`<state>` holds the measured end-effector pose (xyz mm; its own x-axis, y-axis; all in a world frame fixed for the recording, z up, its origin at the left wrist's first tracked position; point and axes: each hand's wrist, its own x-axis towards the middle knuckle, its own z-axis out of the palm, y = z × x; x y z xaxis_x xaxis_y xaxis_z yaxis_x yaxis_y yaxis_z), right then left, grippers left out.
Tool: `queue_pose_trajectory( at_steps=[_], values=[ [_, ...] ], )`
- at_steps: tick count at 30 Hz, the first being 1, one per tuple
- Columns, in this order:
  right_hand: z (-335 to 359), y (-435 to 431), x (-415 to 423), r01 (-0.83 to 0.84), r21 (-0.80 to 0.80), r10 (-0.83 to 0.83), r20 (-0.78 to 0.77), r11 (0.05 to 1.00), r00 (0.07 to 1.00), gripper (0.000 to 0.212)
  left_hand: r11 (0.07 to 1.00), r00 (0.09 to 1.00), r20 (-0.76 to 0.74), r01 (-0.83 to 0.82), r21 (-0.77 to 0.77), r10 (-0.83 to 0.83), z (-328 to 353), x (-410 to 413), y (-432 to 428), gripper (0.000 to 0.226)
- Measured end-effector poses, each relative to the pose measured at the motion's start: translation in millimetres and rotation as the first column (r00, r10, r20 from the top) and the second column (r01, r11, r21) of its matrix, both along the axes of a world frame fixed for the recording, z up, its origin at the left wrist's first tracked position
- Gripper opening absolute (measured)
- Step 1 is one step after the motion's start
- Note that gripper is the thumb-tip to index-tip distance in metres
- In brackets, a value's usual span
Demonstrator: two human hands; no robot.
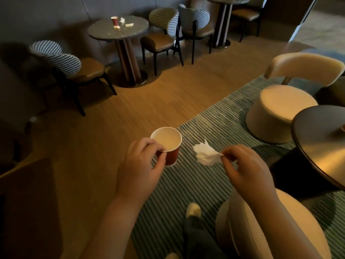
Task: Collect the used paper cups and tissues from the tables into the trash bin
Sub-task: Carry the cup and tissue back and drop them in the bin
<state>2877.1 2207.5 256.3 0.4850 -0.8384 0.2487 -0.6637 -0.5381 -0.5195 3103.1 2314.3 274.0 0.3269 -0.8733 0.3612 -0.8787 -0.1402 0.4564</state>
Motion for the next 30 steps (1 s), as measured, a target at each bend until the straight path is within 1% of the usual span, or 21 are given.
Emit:
queue_pose_trajectory(
  at_steps=[3, 7, 10, 15, 20, 26, 30],
  values=[
    [-12, -59, 22, 0.036, 0.022, -0.036, -0.031, 0.999, 0.999, 0.012, 0.999, 0.999, 0.016, 0.032, -0.003, -0.032, -7, 30, -63, 0.015],
    [-16, -154, 55, 0.087, 0.028, -0.088, 0.015, 0.996, 0.996, 0.012, 0.998, 0.997, 0.051, 0.056, -0.007, -0.055, -6, 65, -160, 0.019],
    [-10, -235, 81, 0.094, 0.039, -0.095, 0.023, 0.995, 0.995, 0.013, 0.997, 0.995, 0.071, 0.070, 0.010, -0.071, 3, 86, -241, 0.020],
    [7, -353, 111, 0.087, 0.008, -0.087, 0.027, 0.996, 0.996, 0.012, 0.996, 0.994, 0.068, 0.089, 0.026, -0.090, 9, 112, -365, 0.019],
    [7, -440, 126, 0.104, 0.050, -0.105, 0.012, 0.993, 0.994, 0.012, 0.992, 0.993, 0.040, 0.111, 0.056, -0.114, 0, 131, -461, 0.019],
    [-6, -561, 143, 0.211, 0.052, -0.209, -0.038, 0.976, 0.977, 0.013, 0.988, 0.989, 0.030, 0.146, 0.042, -0.147, -17, 165, -602, 0.016],
    [-9, -657, 160, 0.297, 0.031, -0.294, -0.073, 0.955, 0.953, 0.013, 0.975, 0.976, 0.005, 0.218, 0.028, -0.218, -27, 190, -717, 0.017]
  ],
)
